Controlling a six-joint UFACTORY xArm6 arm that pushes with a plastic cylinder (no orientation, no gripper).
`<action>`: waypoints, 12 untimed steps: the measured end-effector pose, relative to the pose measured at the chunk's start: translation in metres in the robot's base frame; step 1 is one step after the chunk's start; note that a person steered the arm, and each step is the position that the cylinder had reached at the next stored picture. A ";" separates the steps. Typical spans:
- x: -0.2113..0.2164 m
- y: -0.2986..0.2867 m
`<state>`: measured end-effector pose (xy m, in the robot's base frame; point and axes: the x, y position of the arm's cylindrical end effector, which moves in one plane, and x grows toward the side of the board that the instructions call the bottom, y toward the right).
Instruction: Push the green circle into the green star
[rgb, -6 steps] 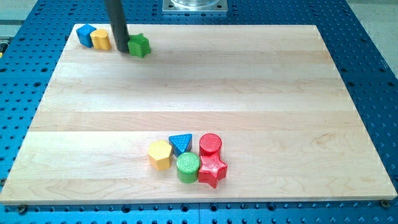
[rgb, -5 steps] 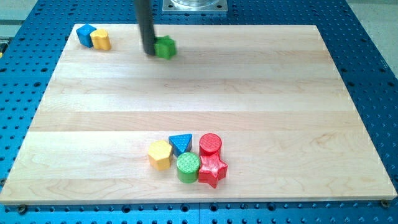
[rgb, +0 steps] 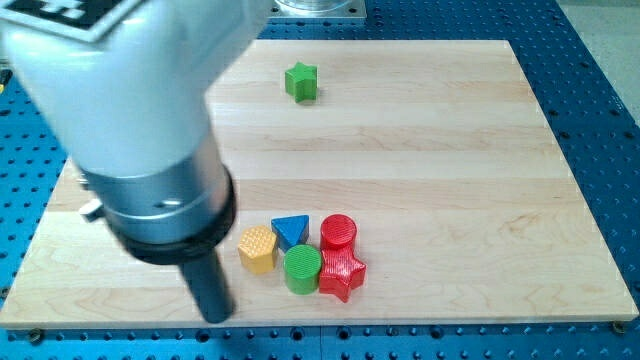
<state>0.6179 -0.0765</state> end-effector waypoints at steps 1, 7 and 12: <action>-0.023 0.034; -0.088 0.089; -0.135 0.063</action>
<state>0.4827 -0.0131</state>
